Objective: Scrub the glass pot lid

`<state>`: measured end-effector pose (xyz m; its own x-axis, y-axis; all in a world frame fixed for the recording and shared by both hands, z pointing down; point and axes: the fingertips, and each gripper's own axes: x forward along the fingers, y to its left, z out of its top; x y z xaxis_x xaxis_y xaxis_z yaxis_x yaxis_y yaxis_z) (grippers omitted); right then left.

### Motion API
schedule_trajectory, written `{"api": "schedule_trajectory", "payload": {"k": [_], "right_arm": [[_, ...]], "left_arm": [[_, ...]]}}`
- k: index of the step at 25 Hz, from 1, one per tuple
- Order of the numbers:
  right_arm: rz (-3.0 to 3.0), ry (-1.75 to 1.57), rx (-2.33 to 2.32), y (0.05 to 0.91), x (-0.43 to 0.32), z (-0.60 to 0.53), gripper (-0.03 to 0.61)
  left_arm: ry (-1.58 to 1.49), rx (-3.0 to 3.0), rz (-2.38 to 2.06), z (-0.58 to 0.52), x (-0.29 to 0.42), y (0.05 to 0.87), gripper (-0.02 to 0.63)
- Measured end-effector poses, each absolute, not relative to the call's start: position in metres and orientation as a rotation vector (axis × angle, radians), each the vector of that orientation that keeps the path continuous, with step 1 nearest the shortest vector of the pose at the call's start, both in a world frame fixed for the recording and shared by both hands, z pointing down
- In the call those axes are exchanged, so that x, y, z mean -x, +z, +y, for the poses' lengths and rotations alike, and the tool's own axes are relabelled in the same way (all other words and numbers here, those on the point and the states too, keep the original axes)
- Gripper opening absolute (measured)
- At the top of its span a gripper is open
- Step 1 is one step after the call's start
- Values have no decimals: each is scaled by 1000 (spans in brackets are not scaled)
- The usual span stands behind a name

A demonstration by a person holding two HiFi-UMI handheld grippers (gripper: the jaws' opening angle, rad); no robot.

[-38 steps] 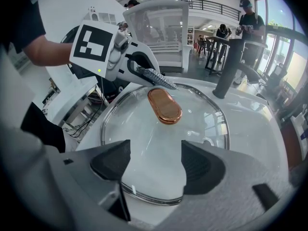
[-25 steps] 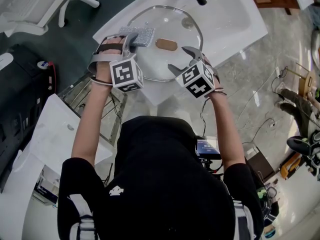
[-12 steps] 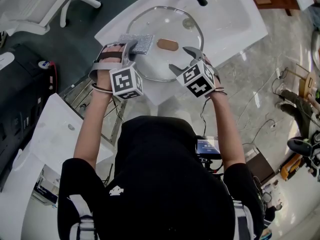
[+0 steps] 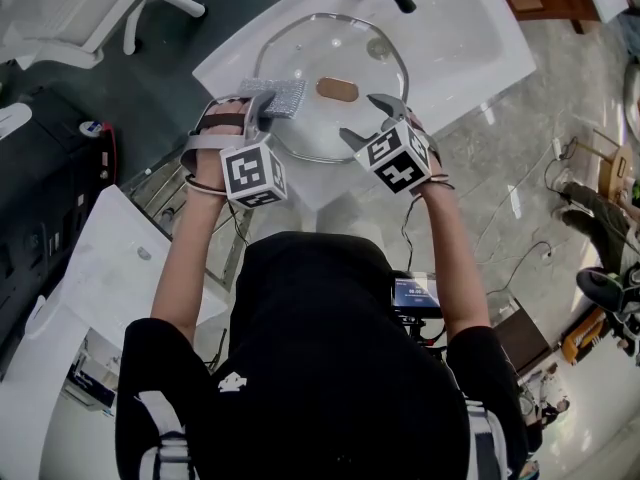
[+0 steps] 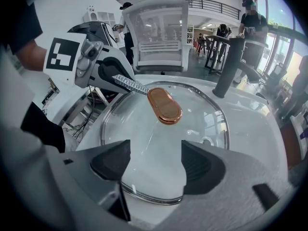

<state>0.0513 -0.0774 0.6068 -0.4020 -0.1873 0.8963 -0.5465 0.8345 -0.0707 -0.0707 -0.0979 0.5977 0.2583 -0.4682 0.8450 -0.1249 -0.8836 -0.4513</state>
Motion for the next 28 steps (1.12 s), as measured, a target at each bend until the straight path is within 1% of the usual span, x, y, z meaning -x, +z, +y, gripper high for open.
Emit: {"api": "schedule_trajectory", "payload": {"k": [22, 23, 25, 27, 28], "right_arm": [[-1906, 411, -464, 605, -54, -65, 319], [-1895, 423, -453, 605, -54, -63, 314], [-1870, 441, -430, 604, -57, -58, 276], [-1847, 452, -419, 602, -59, -53, 256], [-1839, 455, -420, 599, -60, -52, 234]], "left_arm": [[-1692, 2344, 614, -79, 70, 585, 77], [-1689, 2353, 618, -77, 70, 584, 76], [-1684, 2374, 629, -73, 69, 581, 76], [-1682, 2384, 639, -70, 70, 576, 77], [-1679, 2381, 644, -68, 70, 573, 77]]}}
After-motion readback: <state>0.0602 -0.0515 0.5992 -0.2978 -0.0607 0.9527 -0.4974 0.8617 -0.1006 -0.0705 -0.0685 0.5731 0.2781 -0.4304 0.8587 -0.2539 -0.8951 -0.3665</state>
